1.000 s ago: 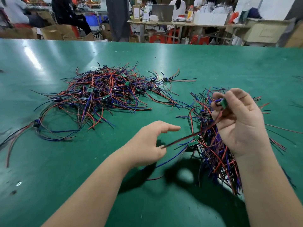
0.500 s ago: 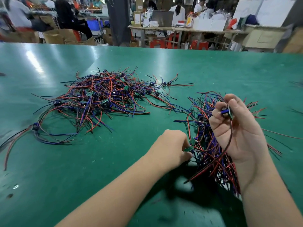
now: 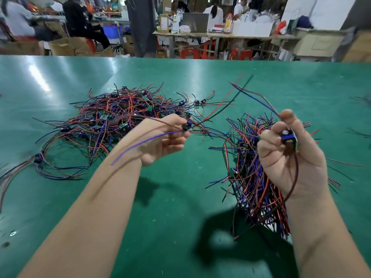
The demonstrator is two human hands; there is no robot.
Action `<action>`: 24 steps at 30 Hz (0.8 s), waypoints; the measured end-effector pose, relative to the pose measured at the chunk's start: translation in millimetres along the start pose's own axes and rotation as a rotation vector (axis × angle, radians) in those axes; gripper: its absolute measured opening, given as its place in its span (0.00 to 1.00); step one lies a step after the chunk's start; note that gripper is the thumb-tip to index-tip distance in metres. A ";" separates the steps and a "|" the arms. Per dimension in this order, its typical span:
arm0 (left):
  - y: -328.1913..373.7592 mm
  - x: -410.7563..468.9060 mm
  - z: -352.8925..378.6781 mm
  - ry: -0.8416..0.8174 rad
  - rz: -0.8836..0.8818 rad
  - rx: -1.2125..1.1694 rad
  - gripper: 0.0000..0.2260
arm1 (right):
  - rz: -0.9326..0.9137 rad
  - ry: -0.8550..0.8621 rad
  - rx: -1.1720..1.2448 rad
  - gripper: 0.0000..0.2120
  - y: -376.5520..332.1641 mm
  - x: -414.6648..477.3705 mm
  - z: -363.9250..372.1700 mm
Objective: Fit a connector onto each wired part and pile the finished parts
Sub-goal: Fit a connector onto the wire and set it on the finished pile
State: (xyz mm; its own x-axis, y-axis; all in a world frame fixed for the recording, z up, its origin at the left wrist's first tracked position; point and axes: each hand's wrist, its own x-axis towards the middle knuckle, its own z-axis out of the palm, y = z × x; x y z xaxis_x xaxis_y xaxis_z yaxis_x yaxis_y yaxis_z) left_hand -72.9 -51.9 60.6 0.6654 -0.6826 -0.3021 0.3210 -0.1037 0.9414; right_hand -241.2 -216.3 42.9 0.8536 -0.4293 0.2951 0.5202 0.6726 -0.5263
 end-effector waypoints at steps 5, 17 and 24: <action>4.6 -1.7 4.4 0.035 0.199 0.175 0.09 | -0.031 -0.031 0.087 0.18 -3.2 -1.3 0.3; -91.7 64.8 88.9 0.237 0.214 0.680 0.08 | -0.022 -0.021 0.136 0.17 -2.6 -0.4 1.2; -96.2 52.8 99.0 0.238 0.461 0.910 0.11 | -0.015 -0.076 0.163 0.18 -2.0 -1.6 3.7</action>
State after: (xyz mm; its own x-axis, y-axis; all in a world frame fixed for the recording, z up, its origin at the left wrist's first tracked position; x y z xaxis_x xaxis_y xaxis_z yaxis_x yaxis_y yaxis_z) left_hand -135.3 -149.5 -31.1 0.7412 -0.6449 0.1862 -0.5604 -0.4417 0.7007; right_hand -243.5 -214.8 46.4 0.8420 -0.3972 0.3651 0.5252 0.7579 -0.3868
